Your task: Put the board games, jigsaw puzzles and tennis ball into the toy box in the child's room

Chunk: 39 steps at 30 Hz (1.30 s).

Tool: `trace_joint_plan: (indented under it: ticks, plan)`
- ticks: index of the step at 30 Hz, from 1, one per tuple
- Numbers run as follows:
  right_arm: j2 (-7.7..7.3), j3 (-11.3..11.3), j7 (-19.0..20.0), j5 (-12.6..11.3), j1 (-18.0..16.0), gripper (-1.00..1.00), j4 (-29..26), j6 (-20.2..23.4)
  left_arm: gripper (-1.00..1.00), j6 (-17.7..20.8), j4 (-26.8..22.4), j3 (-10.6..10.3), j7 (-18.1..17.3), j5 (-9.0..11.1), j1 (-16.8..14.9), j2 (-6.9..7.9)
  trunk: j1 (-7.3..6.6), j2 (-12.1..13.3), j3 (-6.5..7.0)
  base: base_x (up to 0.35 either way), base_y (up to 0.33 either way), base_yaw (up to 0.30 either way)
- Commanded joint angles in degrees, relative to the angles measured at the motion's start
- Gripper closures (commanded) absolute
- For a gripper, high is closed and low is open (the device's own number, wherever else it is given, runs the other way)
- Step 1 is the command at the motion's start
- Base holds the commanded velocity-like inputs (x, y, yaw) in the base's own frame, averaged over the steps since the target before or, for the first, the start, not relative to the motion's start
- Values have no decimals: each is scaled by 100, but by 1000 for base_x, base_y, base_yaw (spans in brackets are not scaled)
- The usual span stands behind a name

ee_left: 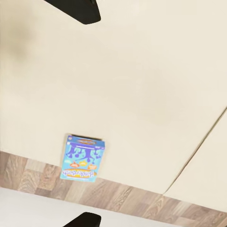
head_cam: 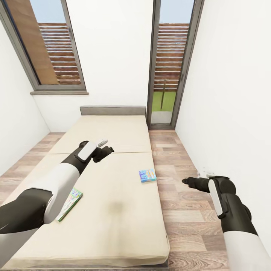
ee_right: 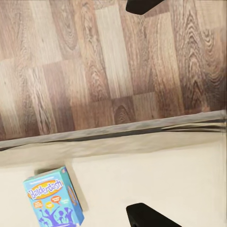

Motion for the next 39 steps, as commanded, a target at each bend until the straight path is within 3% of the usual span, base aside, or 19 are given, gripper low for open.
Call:
trace_joint_plan:
  ticks: [1, 11, 26, 39]
  plan:
    - [-7, -12, 92, -26, 15, -100, -6, 24, -100, 4, -10, -39, 55, 58, -3, -2, 0, -3, -6, 0, 0, 0]
    - [3, 15, 853, 7, 79, -100, -148, 24, -100, 4, -11, -39, 60, 52, 12, -48, 0, -3, -10, 0, 0, 0]
    - [-21, -13, 970, -9, 92, -100, -593, 24, -100, 12, -11, -39, 50, 66, 11, -69, 0, -3, -46, 0, 0, 0]
    - [9, 14, 971, 18, 70, -100, -499, 24, -100, 159, -16, -36, 45, 68, 7, -103, 0, -3, -159, 0, 0, 0]
